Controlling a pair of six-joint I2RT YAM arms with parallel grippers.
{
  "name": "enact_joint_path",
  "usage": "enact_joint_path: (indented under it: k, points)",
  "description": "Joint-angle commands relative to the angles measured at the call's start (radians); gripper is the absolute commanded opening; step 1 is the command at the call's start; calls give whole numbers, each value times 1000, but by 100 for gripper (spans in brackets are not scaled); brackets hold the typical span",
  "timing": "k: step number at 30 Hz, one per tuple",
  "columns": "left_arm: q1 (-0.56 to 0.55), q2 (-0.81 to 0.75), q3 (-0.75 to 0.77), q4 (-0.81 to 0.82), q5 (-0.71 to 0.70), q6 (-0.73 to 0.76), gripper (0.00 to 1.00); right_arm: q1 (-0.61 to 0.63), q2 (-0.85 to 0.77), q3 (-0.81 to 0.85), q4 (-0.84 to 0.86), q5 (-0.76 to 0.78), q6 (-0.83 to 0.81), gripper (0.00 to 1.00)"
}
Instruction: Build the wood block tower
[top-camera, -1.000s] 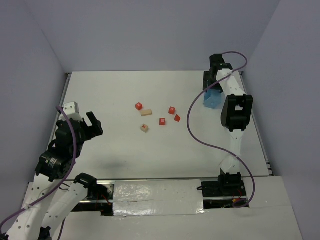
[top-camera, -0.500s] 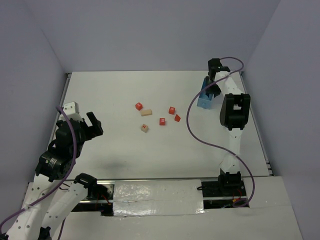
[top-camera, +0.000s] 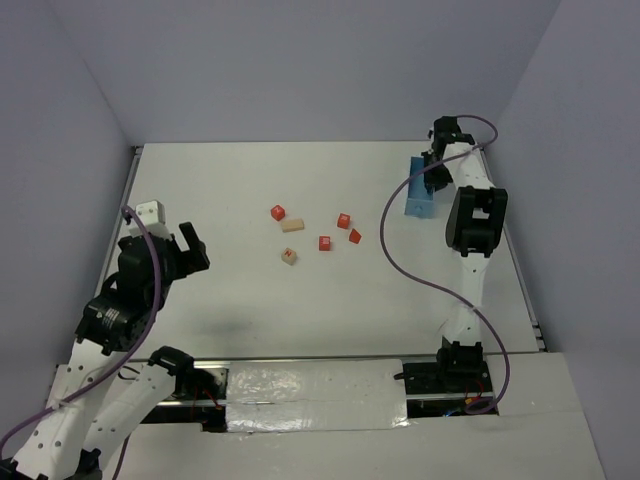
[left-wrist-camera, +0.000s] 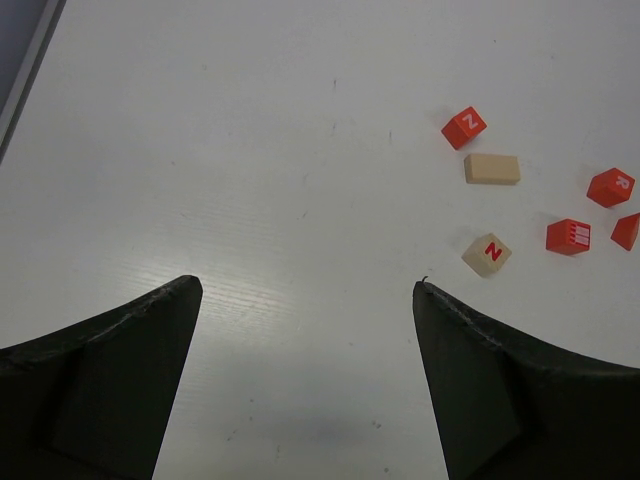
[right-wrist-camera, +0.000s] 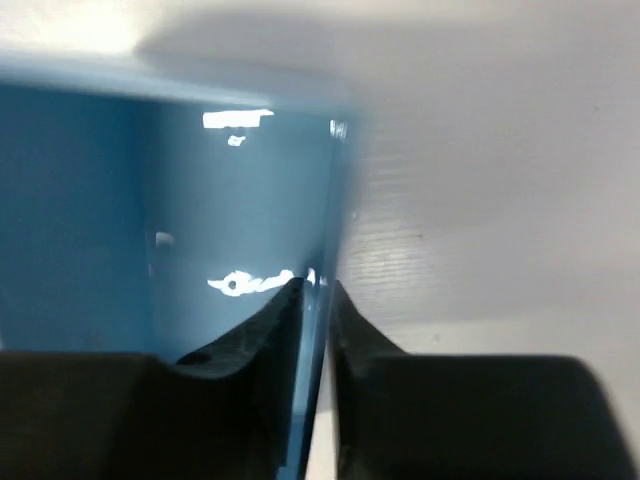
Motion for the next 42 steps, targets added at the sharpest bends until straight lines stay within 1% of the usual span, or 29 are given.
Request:
enact_joint_path:
  k: [1, 2, 3, 6, 8, 13, 16, 17, 18, 19, 21, 22, 23, 24, 26, 27, 28, 29, 30, 31, 33, 38, 39, 40, 41, 42]
  points:
    - [-6, 11, 0, 38, 1, 8, 100, 0, -15, 61, 30, -38, -67, 21]
    - [-6, 13, 0, 37, 1, 9, 100, 0, -20, 56, 42, -47, -100, 18]
    - [-7, 11, 1, 37, 1, 9, 100, 0, -18, 53, 64, -50, -119, 11]
    - [-15, 3, 3, 31, -8, 8, 100, -1, 20, 131, 49, -38, -186, 9]
    - [-20, -3, 3, 28, -22, 3, 99, -12, 26, 139, 71, 3, -214, 9]
    - [-24, -12, -2, 34, -25, 5, 100, -53, 74, 192, 75, -30, -208, 12]
    - [-24, 3, 3, 28, -33, 0, 99, -55, 104, 228, 76, -48, -237, 20]
    - [-24, 9, 4, 25, -33, 0, 99, -57, 107, 226, 87, -39, -239, 33]
    - [-26, 10, 4, 23, -34, 0, 99, -57, 108, 225, 107, -29, -234, 41]
    - [-26, 8, 4, 25, -31, 0, 100, -55, 108, 226, 110, -24, -231, 45]
    - [-26, 8, 0, 31, -28, 6, 100, -57, 108, 231, 110, -32, -223, 47]
    - [-24, 6, 0, 32, -27, 6, 99, -57, 103, 237, 114, -26, -214, 54]
    - [-26, 8, 0, 34, -22, 9, 99, -57, 97, 234, 122, 3, -203, 57]
    - [-26, 8, -2, 37, -21, 9, 99, -57, 72, 231, 130, 8, -188, 63]
    - [-26, 13, 0, 38, -14, 11, 99, -57, 39, 217, 139, 20, -167, 70]
    - [-26, 14, -2, 37, -13, 12, 99, -57, 20, 214, 142, 34, -145, 80]
    - [-26, 16, -2, 38, -11, 14, 99, -58, -15, 212, 141, 37, -136, 86]
    - [-26, 16, -2, 38, -10, 14, 99, -55, -33, 211, 139, 39, -127, 87]
    - [-26, 16, -2, 38, -10, 14, 100, -57, -52, 214, 131, 40, -108, 95]
    - [-26, 11, -2, 40, -10, 14, 100, -57, -88, 218, 127, 42, -99, 95]
    - [-26, 6, 0, 40, -10, 14, 100, -57, -130, 219, 115, 48, -82, 100]
    - [-24, -10, -5, 43, -8, 15, 99, -38, -286, 208, 90, 112, 28, 100]
    - [-26, -10, -5, 45, -5, 15, 100, -26, -311, 191, 88, 123, 39, 100]
    - [-26, -9, -5, 45, -5, 17, 100, 9, -339, 173, 90, 137, 86, 100]
    - [-26, -6, -2, 43, -7, 17, 99, 34, -398, 148, 94, 155, 96, 100]
    - [-26, 0, 0, 38, -14, 14, 99, 61, -434, 81, 111, 218, 97, 100]
